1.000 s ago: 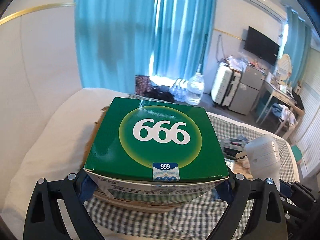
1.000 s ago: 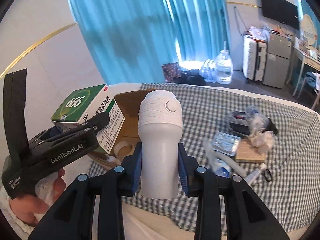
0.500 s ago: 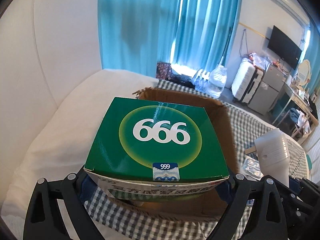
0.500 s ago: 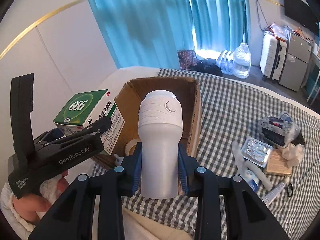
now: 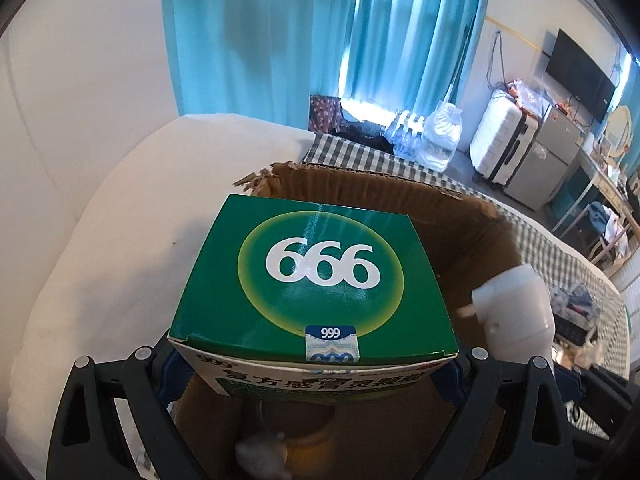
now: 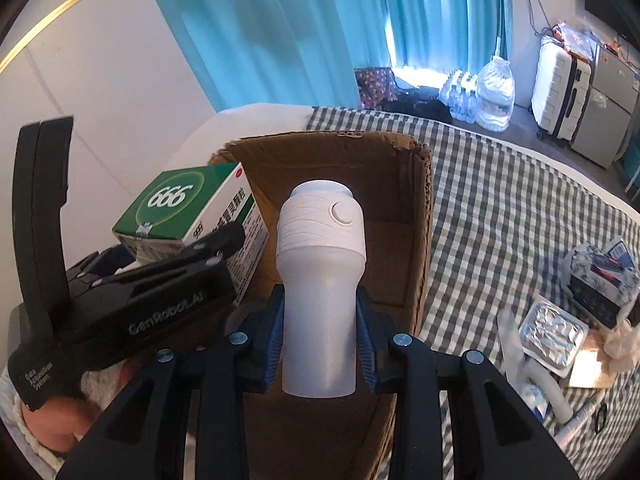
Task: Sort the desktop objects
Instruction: 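Open the left tool to drop the medicine box while the right tool releases the cup, then move both tools back over the remaining items on the bed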
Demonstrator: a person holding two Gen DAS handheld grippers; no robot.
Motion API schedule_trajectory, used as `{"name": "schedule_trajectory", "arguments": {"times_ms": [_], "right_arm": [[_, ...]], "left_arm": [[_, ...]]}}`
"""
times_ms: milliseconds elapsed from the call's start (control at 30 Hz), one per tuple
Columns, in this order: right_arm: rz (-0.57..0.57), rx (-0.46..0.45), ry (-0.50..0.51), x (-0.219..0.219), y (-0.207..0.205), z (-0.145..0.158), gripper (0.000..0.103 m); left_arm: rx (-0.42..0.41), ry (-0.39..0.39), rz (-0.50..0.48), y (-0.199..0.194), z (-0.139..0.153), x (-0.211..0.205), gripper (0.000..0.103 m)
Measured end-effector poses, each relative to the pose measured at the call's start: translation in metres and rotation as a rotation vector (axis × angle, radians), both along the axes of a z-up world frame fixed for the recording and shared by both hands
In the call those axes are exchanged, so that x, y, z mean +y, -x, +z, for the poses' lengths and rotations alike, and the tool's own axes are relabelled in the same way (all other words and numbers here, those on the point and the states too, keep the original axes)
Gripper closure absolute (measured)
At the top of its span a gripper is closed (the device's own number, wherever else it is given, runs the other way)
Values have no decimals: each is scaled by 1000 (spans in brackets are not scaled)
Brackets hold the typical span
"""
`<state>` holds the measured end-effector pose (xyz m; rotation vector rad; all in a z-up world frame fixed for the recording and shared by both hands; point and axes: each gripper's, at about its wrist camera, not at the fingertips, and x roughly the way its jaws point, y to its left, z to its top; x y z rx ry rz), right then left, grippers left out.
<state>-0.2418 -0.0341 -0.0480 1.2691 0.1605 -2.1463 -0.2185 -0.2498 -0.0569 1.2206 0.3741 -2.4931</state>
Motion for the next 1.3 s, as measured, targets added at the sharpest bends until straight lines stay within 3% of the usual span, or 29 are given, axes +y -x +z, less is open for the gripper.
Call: {"name": "schedule_trajectory", "arguments": {"times_ms": [67,100,133,333,733,1167,1300], "right_arm": [[-17,1,18,1,6,0,49],[-34,8,30,4,8,1,31],[-62,18,30,7,9,2,29],[-116,16,97,32,13,14,28],[-216,40,141,110,-32,50,28],[-297,157,199,214,-102,108,28],[-330,189,162,248,-119,121,28]], "left_arm": [[-15,4,8,12,-5,-4,5],[-23,0,17,17,-7,-7,3],[-28,0,23,19,-8,-9,1],[-41,39,26,20,-2,-6,0],[-1,62,-5,-40,42,32,0],[118,69,-52,-109,104,123,0],[148,61,-97,-120,114,167,0]]}}
